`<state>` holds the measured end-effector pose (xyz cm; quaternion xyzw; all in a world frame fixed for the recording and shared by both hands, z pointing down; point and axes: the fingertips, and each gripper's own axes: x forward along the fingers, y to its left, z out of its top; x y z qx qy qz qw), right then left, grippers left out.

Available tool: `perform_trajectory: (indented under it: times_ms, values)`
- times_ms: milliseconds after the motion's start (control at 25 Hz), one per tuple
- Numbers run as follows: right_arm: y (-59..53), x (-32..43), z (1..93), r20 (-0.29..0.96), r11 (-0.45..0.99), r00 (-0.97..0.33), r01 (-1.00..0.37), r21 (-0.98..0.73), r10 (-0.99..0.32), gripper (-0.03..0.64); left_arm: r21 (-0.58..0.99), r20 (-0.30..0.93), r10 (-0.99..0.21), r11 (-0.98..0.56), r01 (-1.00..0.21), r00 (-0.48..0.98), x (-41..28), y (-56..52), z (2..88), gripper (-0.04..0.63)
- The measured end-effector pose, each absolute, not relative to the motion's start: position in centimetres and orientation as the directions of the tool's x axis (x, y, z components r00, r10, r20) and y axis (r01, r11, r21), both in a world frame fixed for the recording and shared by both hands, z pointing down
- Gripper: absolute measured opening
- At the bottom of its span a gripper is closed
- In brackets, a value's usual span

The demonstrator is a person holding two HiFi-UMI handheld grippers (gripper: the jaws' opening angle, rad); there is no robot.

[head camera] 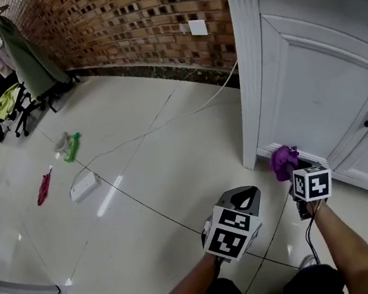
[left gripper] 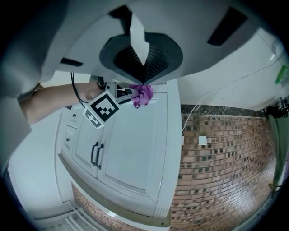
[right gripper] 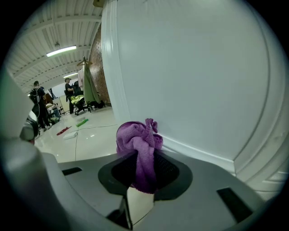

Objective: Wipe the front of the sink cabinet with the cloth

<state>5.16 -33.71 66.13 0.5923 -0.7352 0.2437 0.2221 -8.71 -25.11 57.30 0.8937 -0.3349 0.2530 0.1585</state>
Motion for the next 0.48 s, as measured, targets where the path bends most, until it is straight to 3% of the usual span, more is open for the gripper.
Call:
perform_trajectory:
  times_ms: [480]
  values:
    - [-27.8, 14.4, 64.9, 0.594, 0.053, -0.104, -0.993, -0.103, -0.798, 0.092, 0.096, 0.552, -0.406, -0.837, -0.539, 0.729, 0.4, -22.9, 55.6, 0.005]
